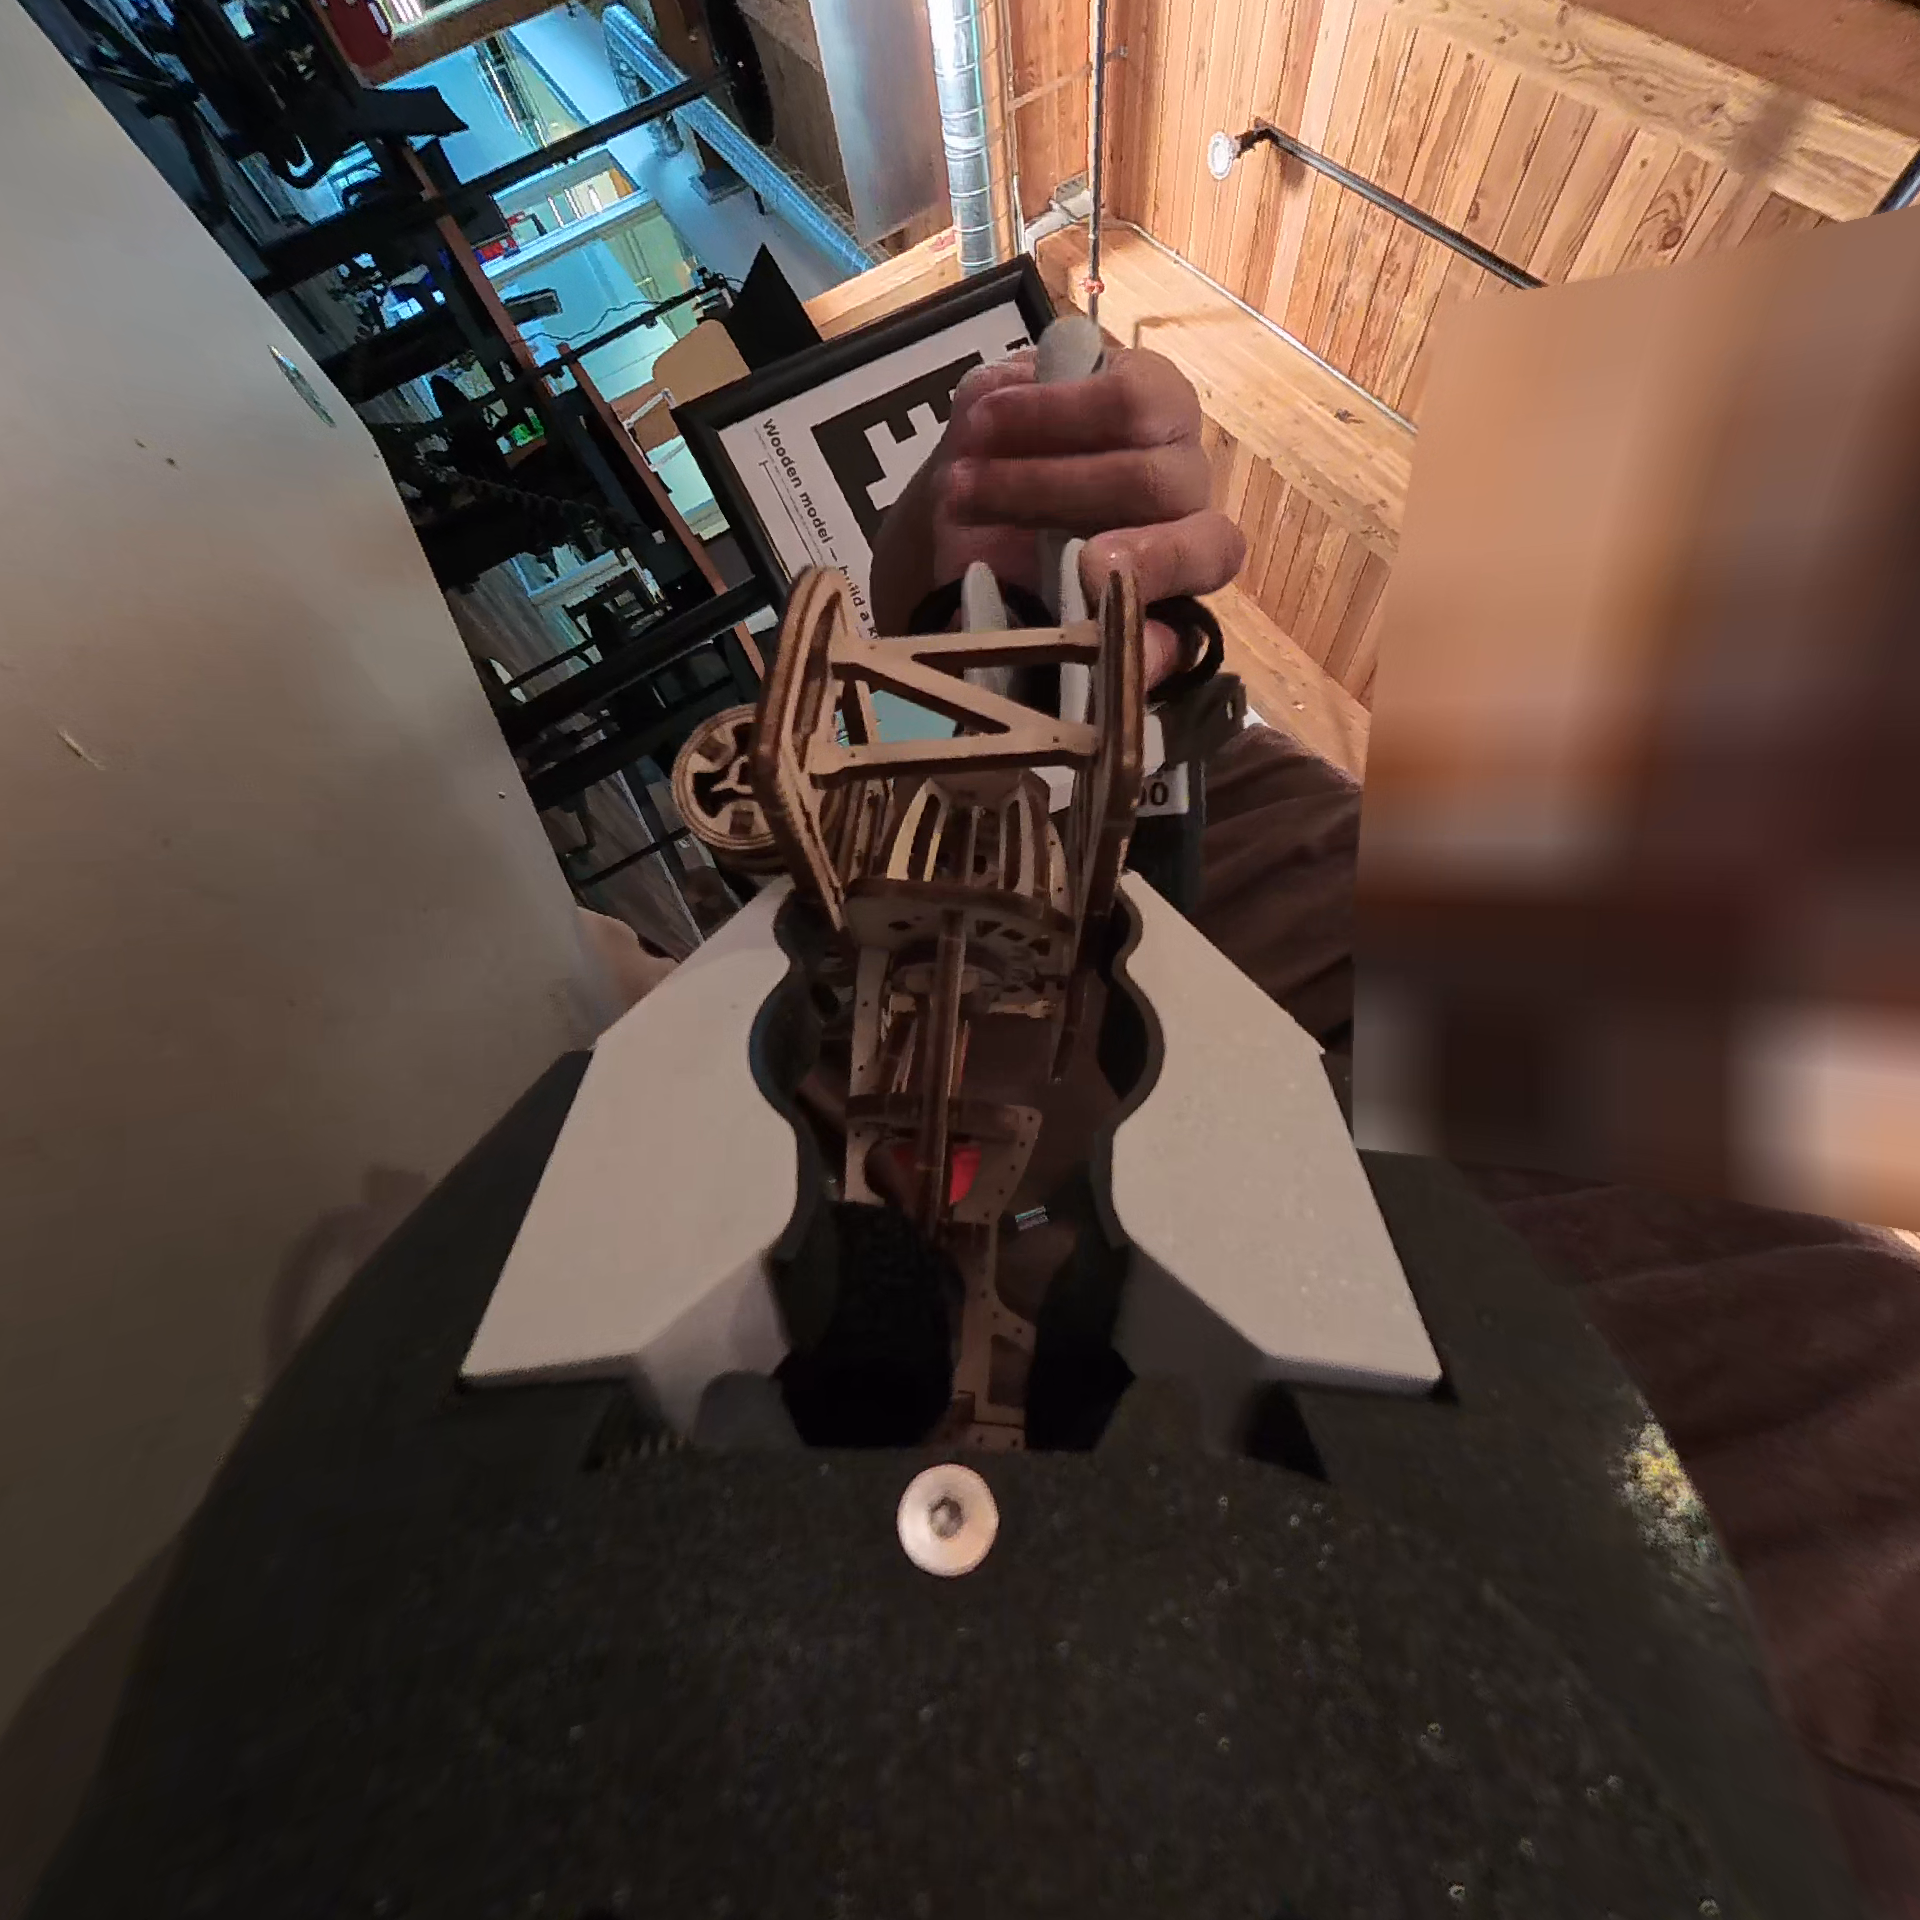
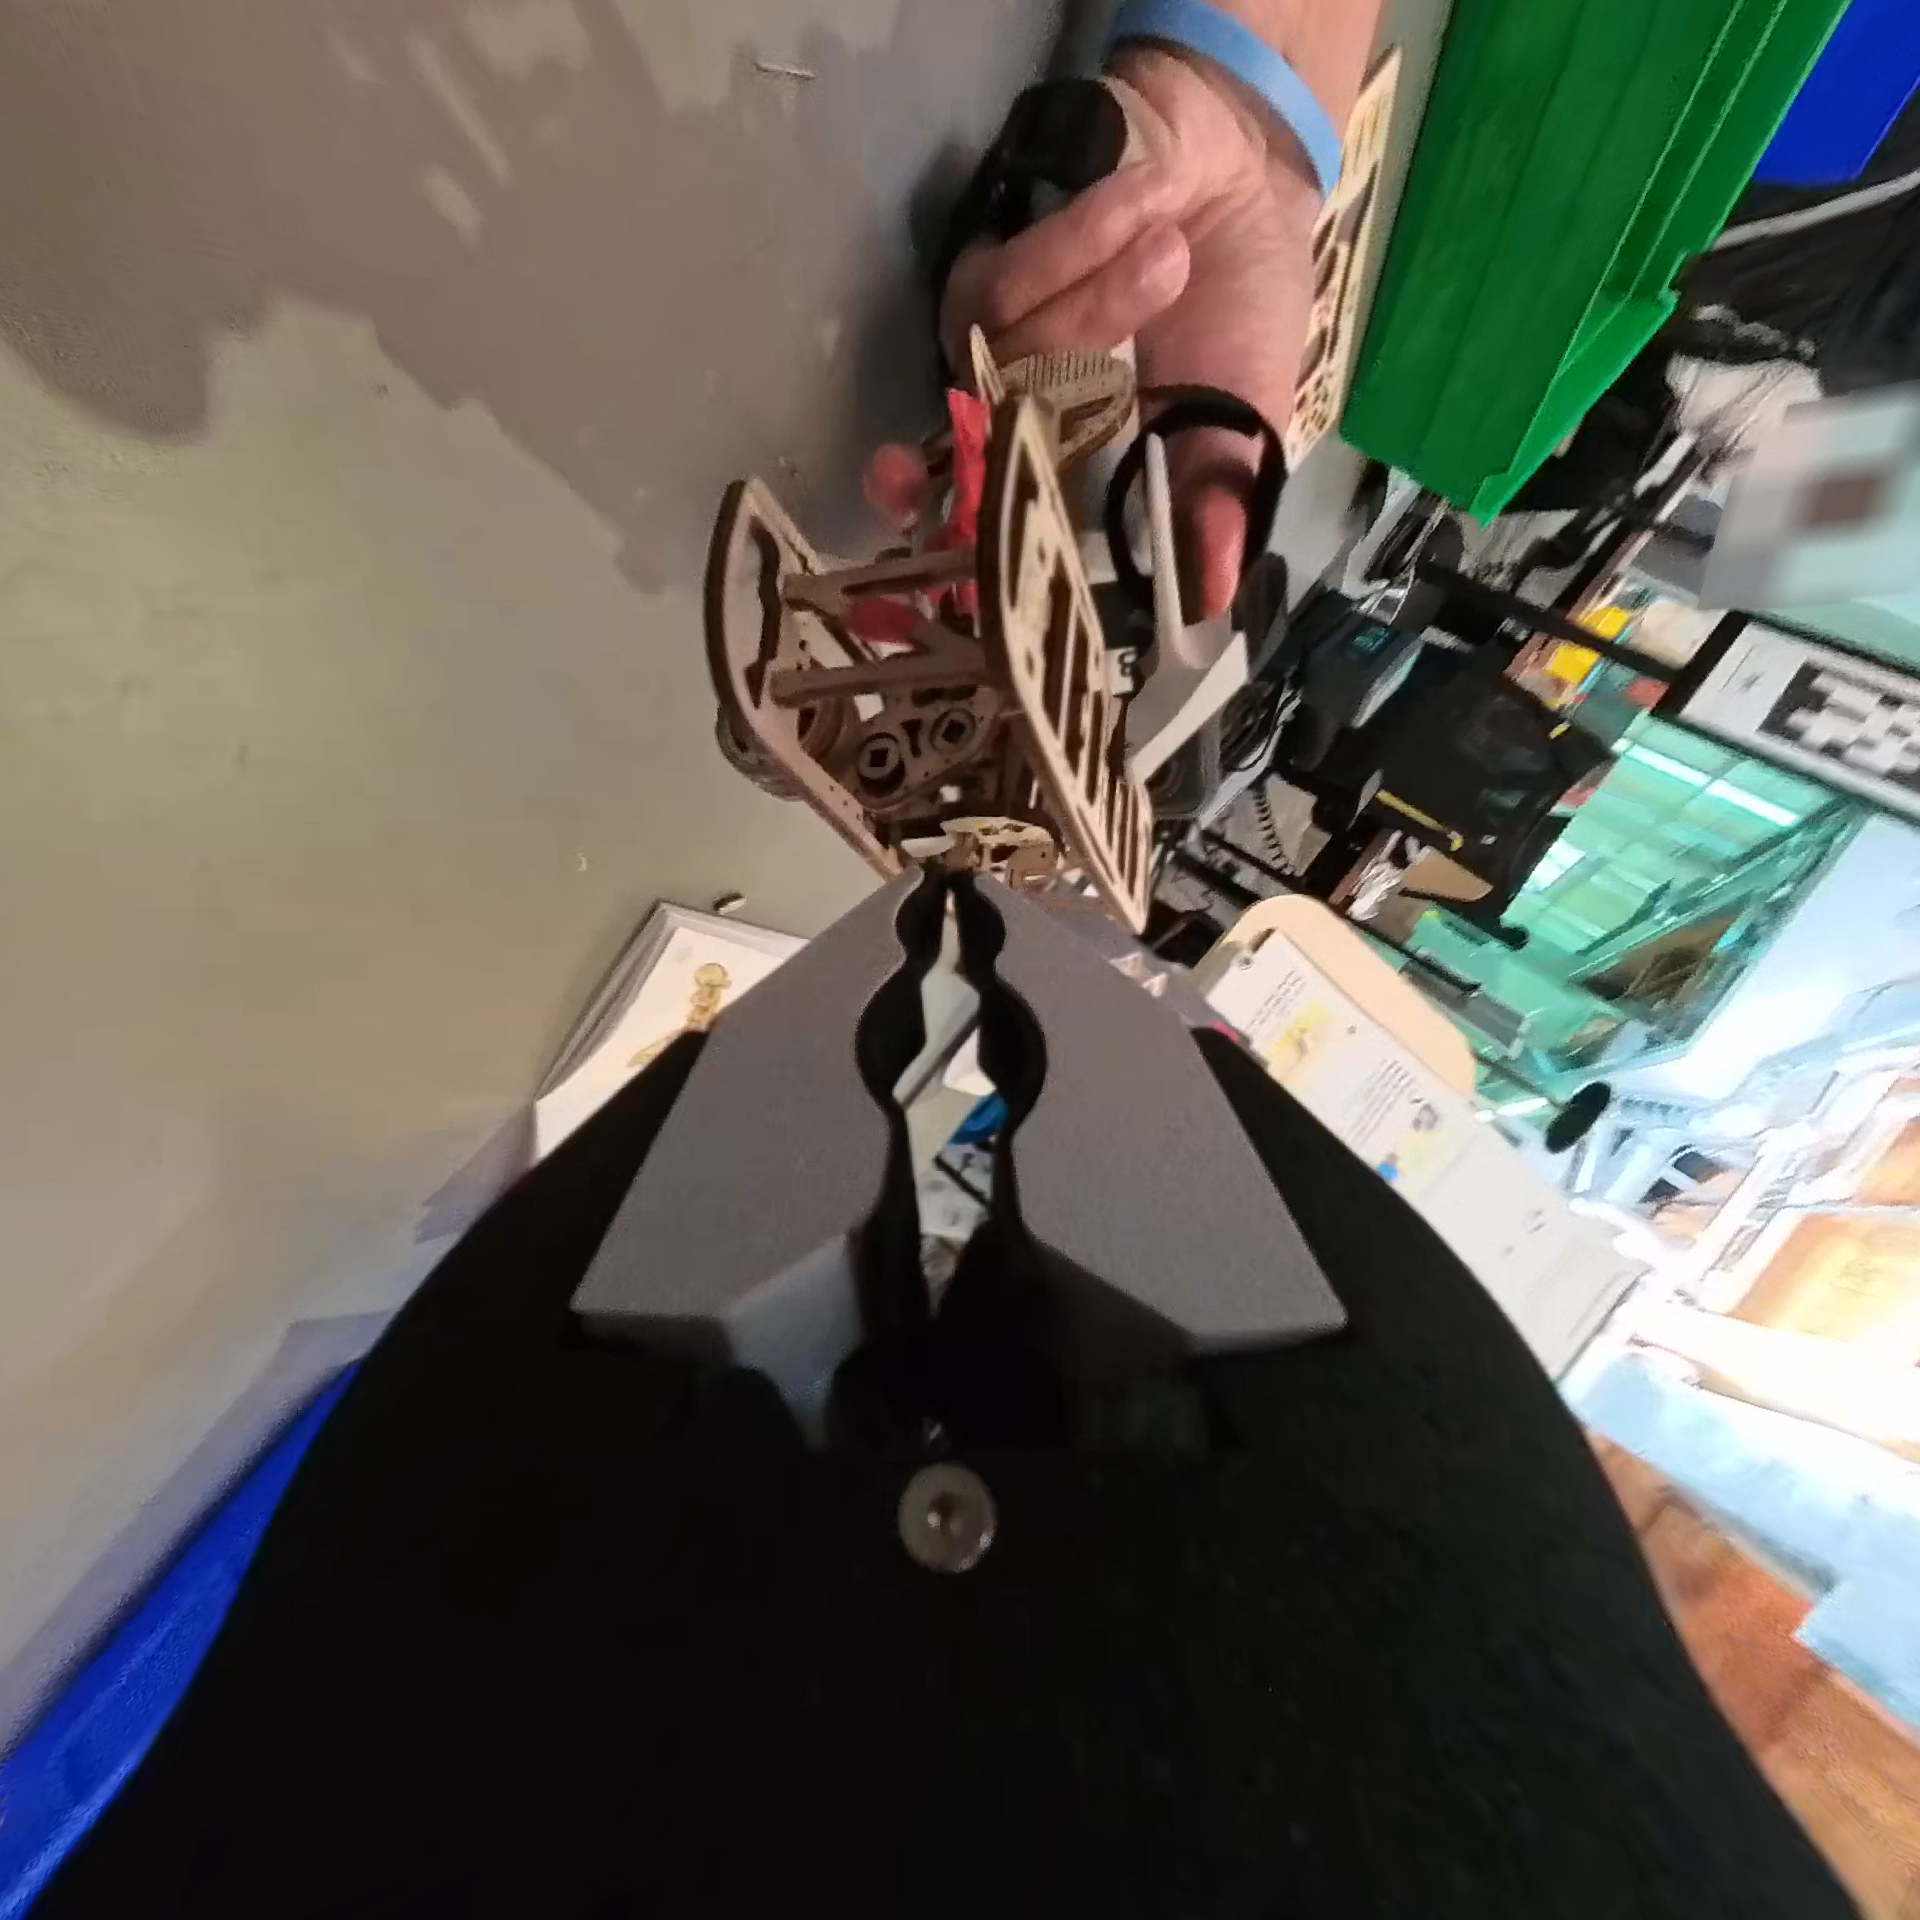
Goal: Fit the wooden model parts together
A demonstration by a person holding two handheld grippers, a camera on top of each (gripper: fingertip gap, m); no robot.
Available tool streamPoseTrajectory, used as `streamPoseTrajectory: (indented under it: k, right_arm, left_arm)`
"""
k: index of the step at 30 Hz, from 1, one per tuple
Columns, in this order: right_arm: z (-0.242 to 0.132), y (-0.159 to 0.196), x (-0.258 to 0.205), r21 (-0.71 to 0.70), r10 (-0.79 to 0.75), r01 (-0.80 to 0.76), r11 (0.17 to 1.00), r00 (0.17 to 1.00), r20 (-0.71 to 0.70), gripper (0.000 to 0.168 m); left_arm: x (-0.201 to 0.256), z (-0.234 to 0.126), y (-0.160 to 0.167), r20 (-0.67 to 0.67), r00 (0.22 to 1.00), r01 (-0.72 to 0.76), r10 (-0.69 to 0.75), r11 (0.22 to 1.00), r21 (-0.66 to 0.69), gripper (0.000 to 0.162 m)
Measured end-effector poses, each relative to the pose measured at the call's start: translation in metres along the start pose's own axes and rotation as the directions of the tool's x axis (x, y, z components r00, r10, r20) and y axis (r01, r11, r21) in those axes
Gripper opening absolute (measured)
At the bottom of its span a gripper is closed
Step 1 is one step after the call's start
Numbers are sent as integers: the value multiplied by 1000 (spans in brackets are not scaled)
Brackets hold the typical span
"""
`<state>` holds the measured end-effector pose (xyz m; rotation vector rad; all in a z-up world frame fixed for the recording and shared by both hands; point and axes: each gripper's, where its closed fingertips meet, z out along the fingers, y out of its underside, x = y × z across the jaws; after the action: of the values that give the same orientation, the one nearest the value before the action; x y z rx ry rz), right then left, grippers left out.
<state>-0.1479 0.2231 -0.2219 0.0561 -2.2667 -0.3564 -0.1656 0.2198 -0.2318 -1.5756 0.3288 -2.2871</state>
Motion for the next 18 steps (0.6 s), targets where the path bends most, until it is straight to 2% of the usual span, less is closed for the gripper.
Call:
streamPoseTrajectory:
  k: [2,8,18]
  right_arm:
    - [0,-1,0,-10,28,-28,1000,1000,-15,1]
    - [-2,-1,0,-21,-87,85,996,983,-159,2]
    - [-11,1,5,-18,-22,19,1000,977,-213,0]
  left_arm:
    - [1,0,1,-2,1000,-1,1,1000,-6,49]
    - [1,1,2,-2,1000,-7,7,1000,-7,50]
    - [2,2,2,-5,1000,-18,18,1000,-6,50]
